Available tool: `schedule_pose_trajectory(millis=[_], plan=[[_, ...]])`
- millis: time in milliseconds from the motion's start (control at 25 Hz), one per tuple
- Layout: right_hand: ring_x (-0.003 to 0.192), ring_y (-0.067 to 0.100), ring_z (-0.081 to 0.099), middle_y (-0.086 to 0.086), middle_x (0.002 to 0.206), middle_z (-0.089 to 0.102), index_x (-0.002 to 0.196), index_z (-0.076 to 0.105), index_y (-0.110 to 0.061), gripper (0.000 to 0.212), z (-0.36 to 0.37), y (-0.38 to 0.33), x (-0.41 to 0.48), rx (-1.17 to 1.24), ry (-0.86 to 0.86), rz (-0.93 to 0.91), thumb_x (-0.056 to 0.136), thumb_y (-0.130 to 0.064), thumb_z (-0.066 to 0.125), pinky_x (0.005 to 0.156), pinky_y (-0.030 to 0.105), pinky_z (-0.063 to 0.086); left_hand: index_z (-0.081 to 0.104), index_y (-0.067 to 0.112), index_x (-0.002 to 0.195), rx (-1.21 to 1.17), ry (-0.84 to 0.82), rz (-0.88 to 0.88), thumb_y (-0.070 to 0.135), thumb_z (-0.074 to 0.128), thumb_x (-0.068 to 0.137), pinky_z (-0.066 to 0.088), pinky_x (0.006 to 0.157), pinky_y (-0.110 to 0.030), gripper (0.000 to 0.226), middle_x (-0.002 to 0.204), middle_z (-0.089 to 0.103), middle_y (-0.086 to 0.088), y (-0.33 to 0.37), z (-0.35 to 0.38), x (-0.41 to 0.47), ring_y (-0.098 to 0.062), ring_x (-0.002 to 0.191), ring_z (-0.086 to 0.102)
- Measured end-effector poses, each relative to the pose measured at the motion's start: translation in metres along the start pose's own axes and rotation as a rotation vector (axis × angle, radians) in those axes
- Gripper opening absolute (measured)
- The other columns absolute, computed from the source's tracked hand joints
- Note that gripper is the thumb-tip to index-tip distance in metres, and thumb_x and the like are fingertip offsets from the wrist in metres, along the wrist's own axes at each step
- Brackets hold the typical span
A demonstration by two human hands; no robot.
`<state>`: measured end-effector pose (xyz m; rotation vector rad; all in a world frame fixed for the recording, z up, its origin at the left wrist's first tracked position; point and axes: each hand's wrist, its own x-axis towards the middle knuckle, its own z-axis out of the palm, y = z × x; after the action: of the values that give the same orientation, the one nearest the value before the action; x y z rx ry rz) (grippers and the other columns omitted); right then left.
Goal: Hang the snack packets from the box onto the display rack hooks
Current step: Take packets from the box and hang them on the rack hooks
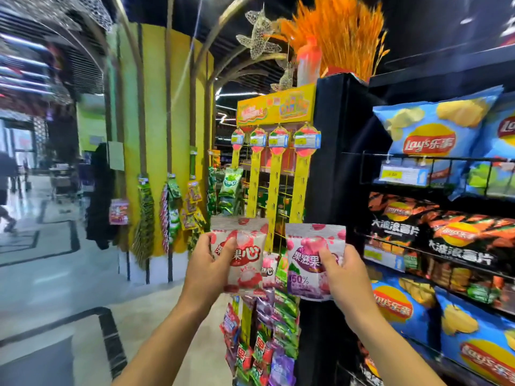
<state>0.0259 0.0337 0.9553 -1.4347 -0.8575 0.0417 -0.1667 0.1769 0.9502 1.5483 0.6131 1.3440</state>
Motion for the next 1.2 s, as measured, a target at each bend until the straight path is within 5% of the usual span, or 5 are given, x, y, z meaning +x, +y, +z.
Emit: schedule_pose_trajectory(millis=[160,400,680,840,1200], plan=[[0.091,0.012,0.068,-0.003,0.098,0.068,0.104,0.06,-0.02,0.019,0.058,0.002,0.002,-0.013,0.013,0.005,0.099,-0.038,0.06,0.072,0.033,0.054,0.06,0.022,0.105,-0.013,0.027,-0.008,0.035,0.066,0.101,0.062,0.061,-0.025,0.015,0.1,0.075,0.001,-0.025,-0.048,0.032,-0.01,0.085,0.076],[0.072,0.014,0.048,-0.005,0.08,0.05,0.085,0.047,-0.026,0.023,0.17,0.0,-0.006,-0.112,0.009,0.022,0.1,-0.042,0.055,0.066,0.032,0.038,0.06,0.023,0.104,-0.017,-0.02,-0.052,0.039,0.067,0.099,0.066,0.076,-0.046,0.018,0.102,0.075,-0.002,-0.071,-0.128,0.094,-0.016,0.092,0.076],[0.06,0.006,0.056,0.005,0.085,0.061,0.1,0.055,-0.013,0.022,0.267,0.003,-0.002,-0.132,-0.013,0.075,0.102,-0.035,0.055,0.059,0.031,0.046,0.06,0.024,0.104,-0.002,-0.045,-0.062,0.034,0.065,0.101,0.055,0.058,-0.014,0.011,0.1,0.074,0.007,-0.104,-0.193,0.144,0.004,0.082,0.072],[0.049,0.009,0.049,0.005,0.075,0.051,0.097,0.051,-0.013,0.024,0.292,0.02,0.014,-0.131,-0.036,0.108,0.102,-0.036,0.054,0.047,0.026,0.043,0.06,0.022,0.11,-0.069,-0.064,-0.103,0.033,0.065,0.101,0.062,0.059,-0.025,0.014,0.099,0.077,0.004,-0.123,-0.201,0.169,-0.003,0.081,0.077],[0.092,0.016,0.058,-0.012,0.095,0.056,0.108,0.051,-0.019,0.018,0.335,0.095,0.087,-0.121,0.051,0.157,0.102,-0.036,0.054,0.066,0.022,0.039,0.06,0.023,0.117,-0.07,-0.146,-0.175,0.031,0.065,0.101,0.064,0.061,-0.034,0.018,0.104,0.079,0.001,-0.189,-0.158,0.257,-0.015,0.086,0.08]])
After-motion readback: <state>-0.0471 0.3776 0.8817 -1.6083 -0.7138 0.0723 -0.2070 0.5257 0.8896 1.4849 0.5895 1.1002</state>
